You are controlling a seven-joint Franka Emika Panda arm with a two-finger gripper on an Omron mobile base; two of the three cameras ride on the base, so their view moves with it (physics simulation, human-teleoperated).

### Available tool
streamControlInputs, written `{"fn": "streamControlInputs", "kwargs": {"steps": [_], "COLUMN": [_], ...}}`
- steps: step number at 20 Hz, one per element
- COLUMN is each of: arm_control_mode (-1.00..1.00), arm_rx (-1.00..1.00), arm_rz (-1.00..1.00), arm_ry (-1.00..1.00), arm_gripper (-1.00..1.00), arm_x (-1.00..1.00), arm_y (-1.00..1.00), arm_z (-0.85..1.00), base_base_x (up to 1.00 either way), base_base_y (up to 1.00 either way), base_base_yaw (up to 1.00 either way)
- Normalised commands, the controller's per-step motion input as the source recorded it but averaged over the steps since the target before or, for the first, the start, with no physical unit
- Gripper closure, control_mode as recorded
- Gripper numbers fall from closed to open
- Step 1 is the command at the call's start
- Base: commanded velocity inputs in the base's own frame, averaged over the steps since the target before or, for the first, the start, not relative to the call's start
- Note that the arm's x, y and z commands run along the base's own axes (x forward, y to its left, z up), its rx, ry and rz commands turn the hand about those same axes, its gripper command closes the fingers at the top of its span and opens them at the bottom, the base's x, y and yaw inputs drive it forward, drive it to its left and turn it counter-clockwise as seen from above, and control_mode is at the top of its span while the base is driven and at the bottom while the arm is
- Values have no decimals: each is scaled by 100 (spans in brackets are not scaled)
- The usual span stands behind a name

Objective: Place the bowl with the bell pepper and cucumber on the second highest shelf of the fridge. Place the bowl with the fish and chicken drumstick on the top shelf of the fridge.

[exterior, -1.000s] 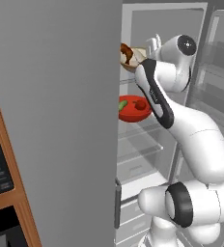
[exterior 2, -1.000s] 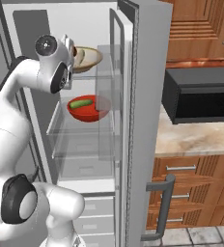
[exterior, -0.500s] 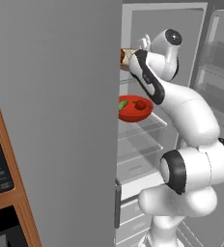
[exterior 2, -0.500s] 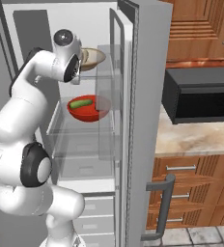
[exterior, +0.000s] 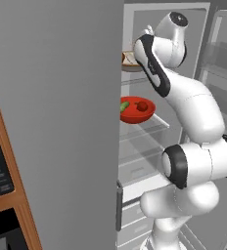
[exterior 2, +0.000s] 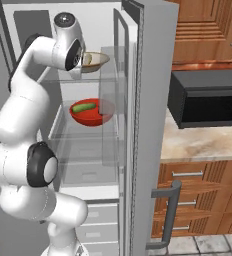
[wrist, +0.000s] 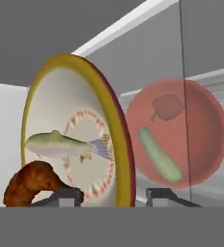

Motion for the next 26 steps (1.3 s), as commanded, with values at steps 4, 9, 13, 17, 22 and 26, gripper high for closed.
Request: {"fn": "streamControlInputs", "kwargs": {"steps": [4, 9, 13, 17, 22, 26], "arm_control_mode": [-100, -100, -100, -100, -100, -100], "arm_rx": [-2, 0, -5, -1, -6, -1], "arm_rz": [0, -2, -6, -6, -1, -11], "arm_ry": [-30, -14, 0, 0, 0, 1], "arm_gripper": [-100, -100, -100, -100, -100, -100], "arm_x": [-100, -100, -100, -100, -100, -100], "arm_y": [5, 9, 26, 4, 0, -9], "arm_z": [-28, -15, -16, -15, -50, 3], "base_base_x": [0, 0, 0, 0, 0, 0], "base_base_y": [0, 0, 0, 0, 0, 0], "base_base_yaw": [0, 0, 0, 0, 0, 0]}}
